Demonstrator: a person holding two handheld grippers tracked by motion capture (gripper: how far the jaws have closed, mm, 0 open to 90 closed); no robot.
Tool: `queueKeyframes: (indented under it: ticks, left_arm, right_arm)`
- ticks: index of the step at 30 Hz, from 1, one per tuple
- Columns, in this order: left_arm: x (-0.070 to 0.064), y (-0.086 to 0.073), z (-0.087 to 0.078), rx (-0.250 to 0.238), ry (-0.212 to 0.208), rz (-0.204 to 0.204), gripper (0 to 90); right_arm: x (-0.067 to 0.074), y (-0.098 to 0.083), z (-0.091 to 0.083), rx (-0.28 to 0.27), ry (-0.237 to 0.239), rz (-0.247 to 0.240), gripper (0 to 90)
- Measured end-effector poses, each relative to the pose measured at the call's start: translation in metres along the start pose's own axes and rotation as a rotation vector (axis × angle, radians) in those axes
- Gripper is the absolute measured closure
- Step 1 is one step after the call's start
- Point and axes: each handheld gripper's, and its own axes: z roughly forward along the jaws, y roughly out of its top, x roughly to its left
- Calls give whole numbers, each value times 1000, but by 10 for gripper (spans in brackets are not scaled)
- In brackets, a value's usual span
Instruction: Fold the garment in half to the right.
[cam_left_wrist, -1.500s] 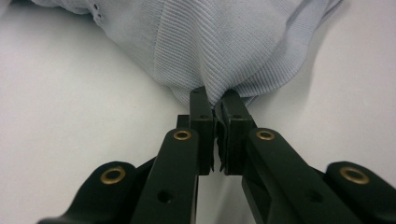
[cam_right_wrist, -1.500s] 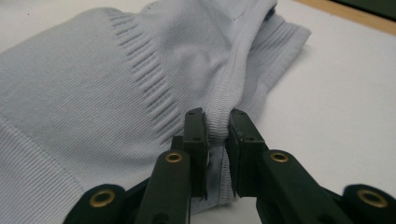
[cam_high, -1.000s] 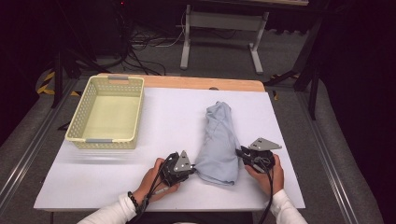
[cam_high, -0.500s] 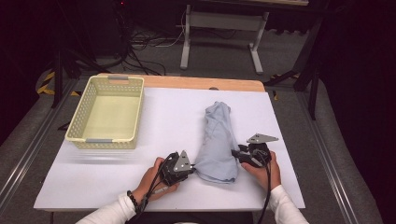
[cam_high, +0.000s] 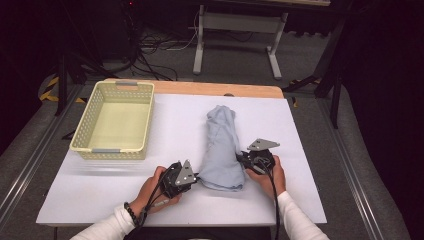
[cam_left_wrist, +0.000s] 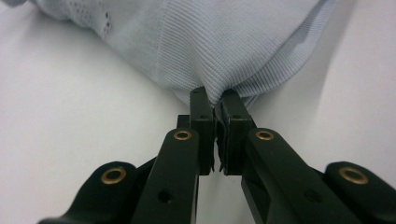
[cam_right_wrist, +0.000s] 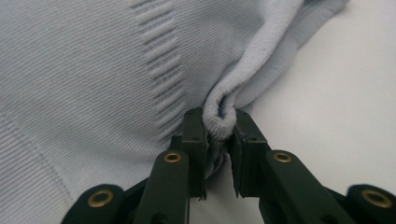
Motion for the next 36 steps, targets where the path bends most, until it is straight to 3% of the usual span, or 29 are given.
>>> queueKeyframes:
  ticks: [4, 7, 13, 16, 20, 24, 30, 34, 36]
  left_arm:
    - [0, -5, -11, -16, 9, -20, 857]
    - [-1, -12, -17, -23, 18, -32, 858]
    - [-4, -13, -18, -19, 5, -27, 858]
    - [-6, -14, -15, -8, 1, -22, 858]
    - [-9, -14, -11, 12, -3, -14, 857]
    - [-8, -16, -7, 13, -12, -20, 856]
    - [-7, -16, -8, 15, -25, -24, 858]
    - [-9, -17, -10, 21, -33, -9, 860]
    - [-8, -17, -11, 18, -44, -14, 860]
  right_arm:
    - [2, 13, 14, -23, 12, -27, 779]
    - [9, 17, 19, -27, 12, -75, 763]
    - [8, 12, 2, -73, -14, -49, 697]
    - [7, 9, -10, -99, -2, -45, 812]
    - [8, 8, -27, -124, -9, -67, 891]
    - [9, 10, -34, -146, -11, -64, 899]
    - [24, 14, -37, -164, 21, -115, 899]
    - [27, 14, -29, -162, 26, -125, 831]
    - [25, 19, -23, -188, 30, -110, 744]
